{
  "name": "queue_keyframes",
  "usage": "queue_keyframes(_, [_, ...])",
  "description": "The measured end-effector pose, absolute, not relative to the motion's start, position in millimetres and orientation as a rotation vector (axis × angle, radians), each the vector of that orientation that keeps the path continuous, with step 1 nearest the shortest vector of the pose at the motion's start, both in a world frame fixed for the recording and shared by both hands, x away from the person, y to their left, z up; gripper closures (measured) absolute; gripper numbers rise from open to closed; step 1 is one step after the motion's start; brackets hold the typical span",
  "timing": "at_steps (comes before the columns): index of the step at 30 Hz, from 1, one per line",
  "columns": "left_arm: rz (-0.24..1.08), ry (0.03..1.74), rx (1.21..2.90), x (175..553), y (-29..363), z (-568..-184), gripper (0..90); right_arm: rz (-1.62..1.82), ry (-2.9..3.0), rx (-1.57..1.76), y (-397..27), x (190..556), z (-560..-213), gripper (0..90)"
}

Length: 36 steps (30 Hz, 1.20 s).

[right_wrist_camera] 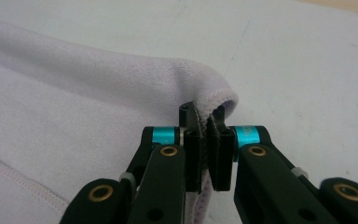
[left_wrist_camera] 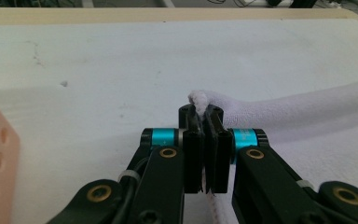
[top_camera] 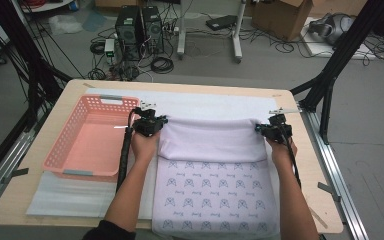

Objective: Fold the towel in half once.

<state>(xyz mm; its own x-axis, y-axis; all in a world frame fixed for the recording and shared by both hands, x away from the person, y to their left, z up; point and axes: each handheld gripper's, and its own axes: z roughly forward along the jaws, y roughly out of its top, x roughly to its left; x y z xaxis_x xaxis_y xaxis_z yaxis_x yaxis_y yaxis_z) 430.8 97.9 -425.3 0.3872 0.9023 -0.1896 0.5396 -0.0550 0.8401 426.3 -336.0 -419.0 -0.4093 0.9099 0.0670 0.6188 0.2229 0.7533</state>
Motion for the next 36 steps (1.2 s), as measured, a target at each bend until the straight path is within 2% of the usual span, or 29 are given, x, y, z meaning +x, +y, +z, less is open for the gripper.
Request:
queue_keyframes(2, [0.473, 1.264, 1.727, 429.9, 98.0, -425.5, 84.6, 1.024, 2.11, 1.42, -334.6, 426.0, -419.4, 82.6])
queue_keyframes(3, [0.464, 1.253, 1.726, 429.0, 97.9, -425.5, 79.7, 1.032, 2.107, 1.421, -334.1, 425.8, -419.5, 75.5])
queue_keyframes(4, [0.455, 1.25, 1.719, 428.3, 97.3, -425.4, 70.6, 1.032, 2.097, 1.429, -333.5, 425.5, -419.2, 68.5])
queue_keyframes(5, [0.435, 1.244, 1.717, 427.6, 96.9, -424.9, 61.9, 1.047, 2.095, 1.437, -333.2, 425.3, -419.3, 66.0])
queue_keyframes(6, [0.422, 1.233, 1.719, 426.8, 96.3, -424.3, 57.7, 1.048, 2.102, 1.439, -333.0, 425.2, -419.6, 62.5])
queue_keyframes(9, [0.393, 1.2, 1.723, 421.0, 94.7, -422.3, 54.1, 1.062, 2.119, 1.444, -331.0, 422.4, -420.5, 60.9])
queue_keyframes(17, [0.346, 1.14, 1.75, 397.1, 96.1, -423.1, 52.9, 1.137, 2.183, 1.438, -331.2, 405.1, -416.9, 57.5])
queue_keyframes(22, [0.33, 1.124, 1.814, 386.7, 94.5, -425.3, 49.2, 1.137, 2.224, 1.37, -325.4, 393.4, -408.3, 59.0])
queue_keyframes(27, [0.339, 1.13, 1.848, 377.2, 95.8, -433.3, 52.1, 1.087, 2.258, 1.359, -328.9, 383.2, -409.3, 61.2])
queue_keyframes(31, [0.329, 1.123, 1.886, 370.8, 95.5, -440.1, 61.1, 1.056, 2.278, 1.392, -337.3, 376.5, -416.4, 62.1])
queue_keyframes(34, [0.326, 1.105, 1.902, 365.4, 95.1, -445.3, 75.9, 1.051, 2.279, 1.417, -344.0, 372.0, -422.1, 70.1])
queue_keyframes(36, [0.328, 1.086, 1.911, 361.4, 95.1, -444.5, 80.3, 1.067, 2.279, 1.414, -347.9, 368.2, -424.3, 80.2])
